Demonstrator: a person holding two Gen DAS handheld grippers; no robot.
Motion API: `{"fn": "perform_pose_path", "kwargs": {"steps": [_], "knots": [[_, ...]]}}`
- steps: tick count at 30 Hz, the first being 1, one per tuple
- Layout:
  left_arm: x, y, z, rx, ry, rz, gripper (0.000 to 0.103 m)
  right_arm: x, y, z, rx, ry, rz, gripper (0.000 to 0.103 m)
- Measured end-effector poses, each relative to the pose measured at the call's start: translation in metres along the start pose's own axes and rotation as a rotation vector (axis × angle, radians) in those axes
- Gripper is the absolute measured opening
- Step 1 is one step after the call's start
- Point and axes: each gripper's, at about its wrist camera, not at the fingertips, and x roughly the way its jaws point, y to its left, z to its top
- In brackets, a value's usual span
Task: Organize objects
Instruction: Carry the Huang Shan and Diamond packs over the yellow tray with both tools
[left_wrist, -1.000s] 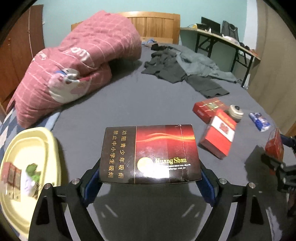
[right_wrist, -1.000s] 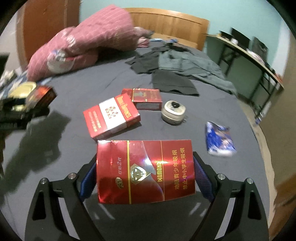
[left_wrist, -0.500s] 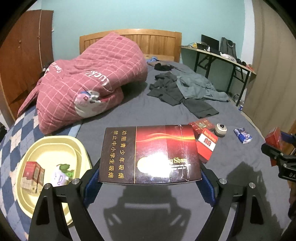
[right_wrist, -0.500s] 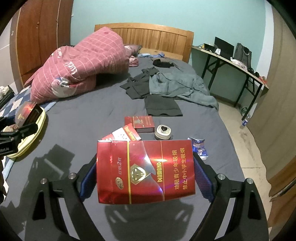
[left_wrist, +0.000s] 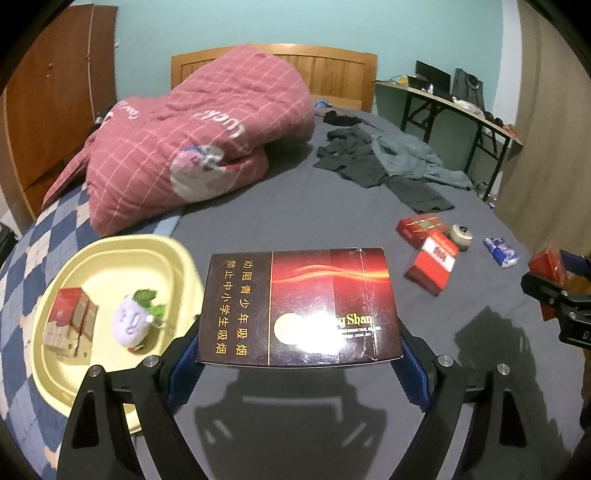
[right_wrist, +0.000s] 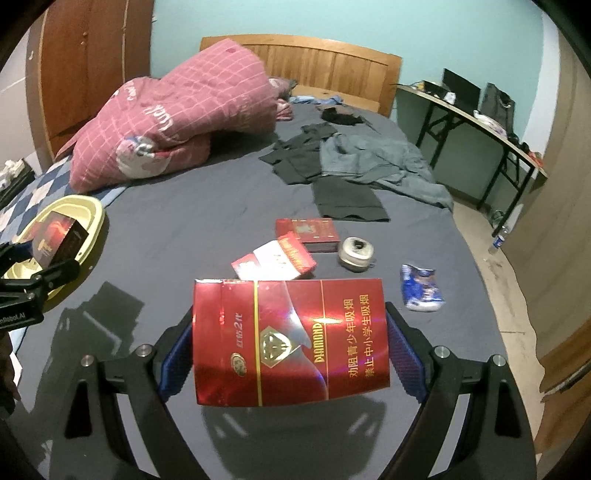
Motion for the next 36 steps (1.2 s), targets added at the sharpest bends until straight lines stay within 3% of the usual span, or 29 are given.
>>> {"fn": "perform_pose_path", "kwargs": {"steps": [11,22,30,36], "knots": [[0.0,0.08,-0.011,-0.069,0.001,0.093,0.088,0.022,0.093,0.011,-0.066,0.002,0.112,0.09],[-0.018,0.159,-0.02,-0.16,-0.024,0.169,0.088,0.021,0.191,0.045,-0.148,-0.03,0.225,0.09],[-0.026,0.201,-0.014,-0.189,-0.045,0.225,0.088,0.023,0.255,0.063,-0.207,-0.057,0.299,0.09],[-0.03,0.221,0.002,-0.183,-0.072,0.253,0.088,0.027,0.279,0.081,-0.229,-0.078,0.327,0.09]]}}
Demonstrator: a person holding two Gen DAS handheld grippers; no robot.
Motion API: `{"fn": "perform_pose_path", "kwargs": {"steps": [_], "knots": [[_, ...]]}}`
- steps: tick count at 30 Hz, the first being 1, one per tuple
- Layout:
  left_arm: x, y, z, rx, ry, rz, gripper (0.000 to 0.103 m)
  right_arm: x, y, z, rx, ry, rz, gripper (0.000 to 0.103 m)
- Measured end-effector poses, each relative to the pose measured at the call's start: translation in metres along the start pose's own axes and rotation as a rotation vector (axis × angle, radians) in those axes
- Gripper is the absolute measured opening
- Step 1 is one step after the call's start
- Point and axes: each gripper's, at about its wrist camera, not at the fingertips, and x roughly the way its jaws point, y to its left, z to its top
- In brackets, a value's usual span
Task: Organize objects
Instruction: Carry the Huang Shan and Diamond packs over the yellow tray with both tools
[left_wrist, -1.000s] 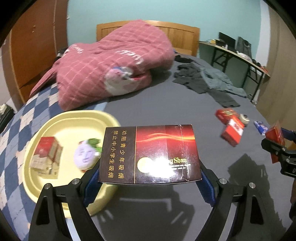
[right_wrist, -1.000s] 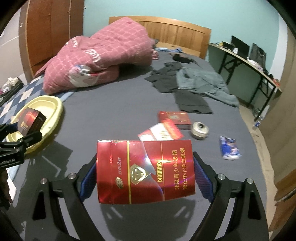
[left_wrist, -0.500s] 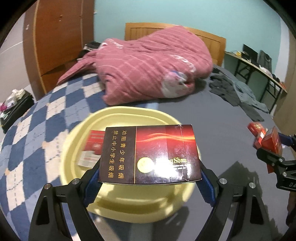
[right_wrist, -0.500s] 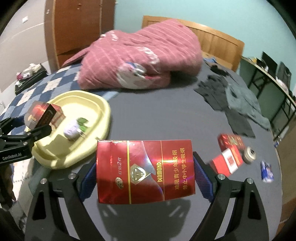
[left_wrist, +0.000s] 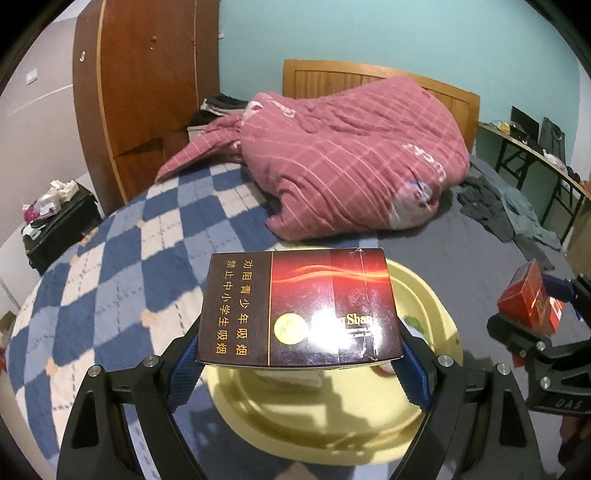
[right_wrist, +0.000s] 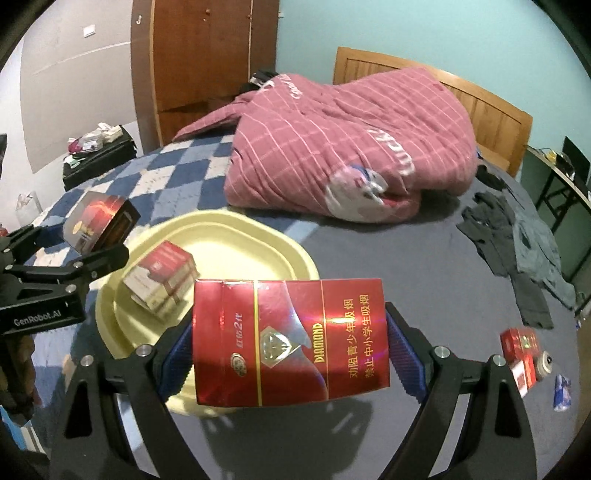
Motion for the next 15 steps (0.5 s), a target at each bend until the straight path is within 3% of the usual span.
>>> {"fn": "perform_pose_path", "kwargs": {"steps": [15], "knots": [[0.074,0.013,-0.007,-0.018,0.077,0.006,0.088,0.063,0.03,-0.005,-0.091,0.045,0.032,0.09]]}}
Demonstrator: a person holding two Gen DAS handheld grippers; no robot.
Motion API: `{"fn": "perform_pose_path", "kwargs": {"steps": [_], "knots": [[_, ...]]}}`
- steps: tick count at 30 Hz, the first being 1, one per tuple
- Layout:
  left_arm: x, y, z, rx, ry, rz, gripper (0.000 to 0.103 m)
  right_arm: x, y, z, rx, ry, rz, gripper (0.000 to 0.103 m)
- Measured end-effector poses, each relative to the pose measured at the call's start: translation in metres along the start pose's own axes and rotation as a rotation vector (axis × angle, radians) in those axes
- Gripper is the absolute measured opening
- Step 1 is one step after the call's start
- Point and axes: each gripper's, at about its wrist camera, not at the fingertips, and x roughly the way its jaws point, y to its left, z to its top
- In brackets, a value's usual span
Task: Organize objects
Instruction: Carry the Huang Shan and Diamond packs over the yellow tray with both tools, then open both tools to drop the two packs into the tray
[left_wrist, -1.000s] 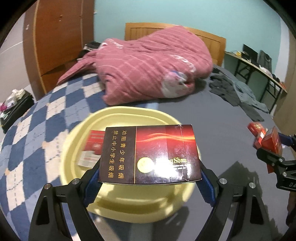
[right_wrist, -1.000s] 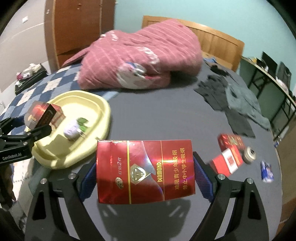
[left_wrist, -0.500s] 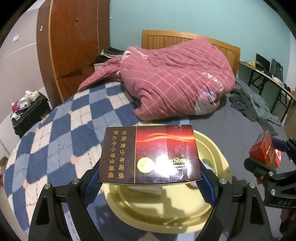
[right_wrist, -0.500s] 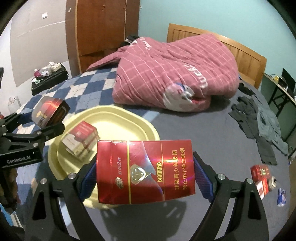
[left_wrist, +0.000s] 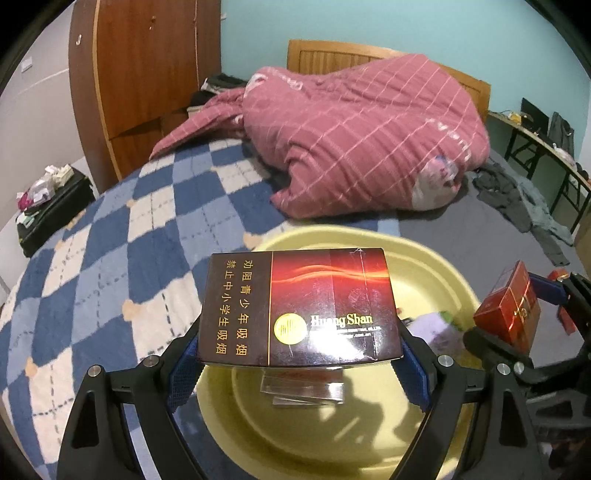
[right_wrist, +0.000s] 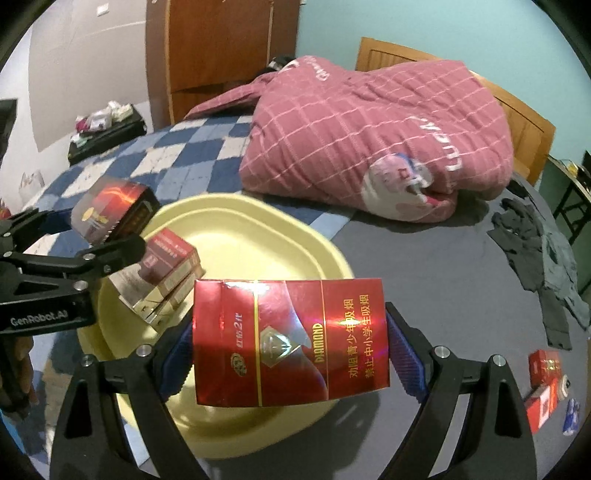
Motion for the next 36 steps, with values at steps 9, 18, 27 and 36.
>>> {"fn": "perform_pose_path", "kwargs": {"steps": [9,18,27,36], "knots": [[0.047,0.006,-0.001,-0.007,0.051,0.007,0.088,0.043,0.029,-0.009,-0.112,0.025,0.016,0.09],[0.063,0.007,0.0,-0.01,0.039,-0.008,0.088,0.059,0.027,-0.012,-0.114,0.024,0.016,0.09],[0.064,0.009,-0.003,-0.015,0.037,-0.011,0.089,0.06,0.026,-0.012,-0.111,0.018,0.023,0.09],[0.059,0.011,-0.002,-0.02,0.049,-0.018,0.103,0.049,0.034,-0.015,-0.143,-0.013,0.03,0.103]]}}
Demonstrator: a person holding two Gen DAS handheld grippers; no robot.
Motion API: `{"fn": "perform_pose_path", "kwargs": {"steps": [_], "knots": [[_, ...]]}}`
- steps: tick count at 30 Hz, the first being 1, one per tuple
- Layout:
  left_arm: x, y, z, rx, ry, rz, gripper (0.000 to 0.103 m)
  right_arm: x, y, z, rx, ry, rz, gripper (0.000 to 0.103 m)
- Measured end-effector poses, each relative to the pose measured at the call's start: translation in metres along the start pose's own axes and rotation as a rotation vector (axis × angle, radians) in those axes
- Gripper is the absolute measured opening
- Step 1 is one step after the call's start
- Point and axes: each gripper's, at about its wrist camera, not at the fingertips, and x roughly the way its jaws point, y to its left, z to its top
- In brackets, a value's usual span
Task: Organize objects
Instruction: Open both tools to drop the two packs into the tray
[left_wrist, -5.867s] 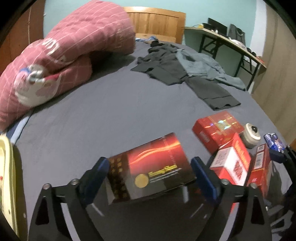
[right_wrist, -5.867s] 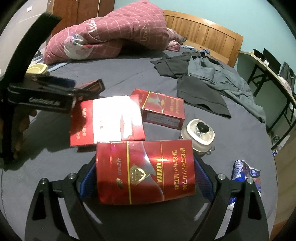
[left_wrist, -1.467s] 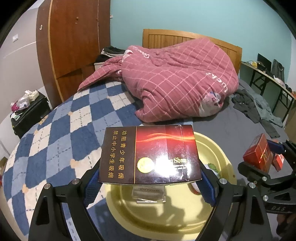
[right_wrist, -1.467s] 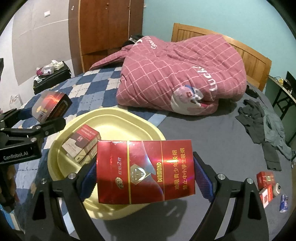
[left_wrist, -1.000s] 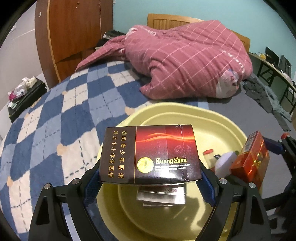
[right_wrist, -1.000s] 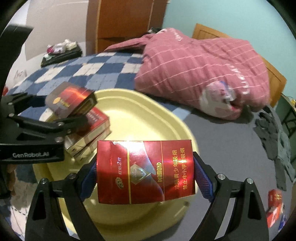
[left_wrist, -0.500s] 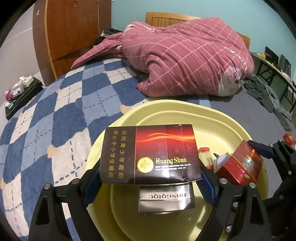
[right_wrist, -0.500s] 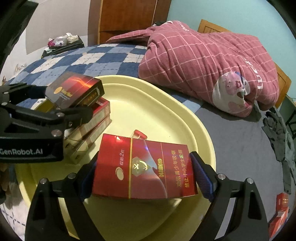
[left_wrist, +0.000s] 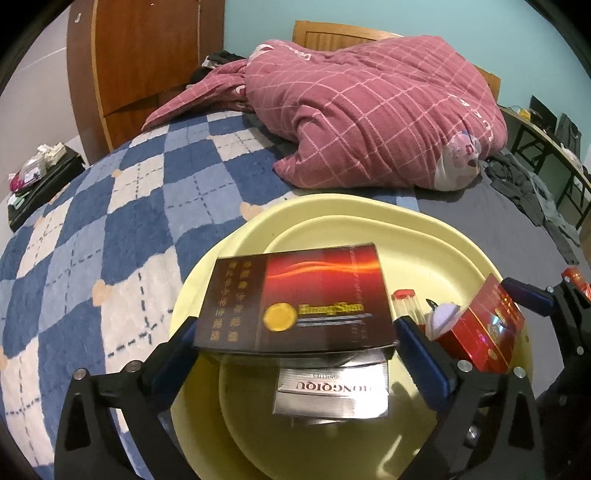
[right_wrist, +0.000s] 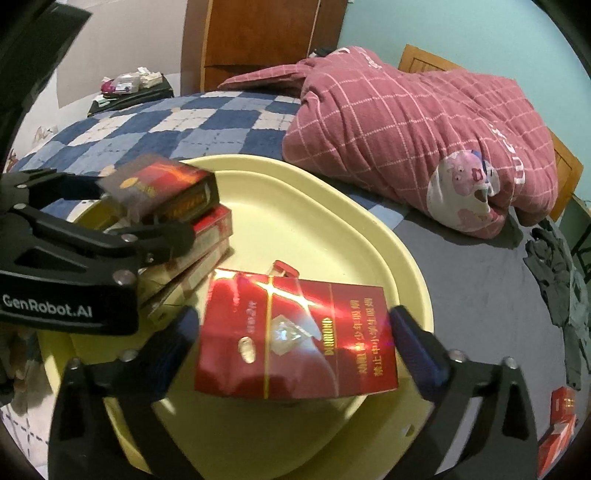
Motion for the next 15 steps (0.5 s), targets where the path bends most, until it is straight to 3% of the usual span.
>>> {"fn": "perform_pose_path", "kwargs": {"steps": [5,15], "knots": [[-0.016,0.007,0.007,-0.033,-0.03,0.004,0.103,-0.015,-0.005,0.004,0.029,-0.046,0.0,0.103],[-0.058,-0.002,0.014,-0.002,-0.091,0.011,0.103,-0.047,-0.02,0.014,0.085,-0.076,-0.02,0.103]]}}
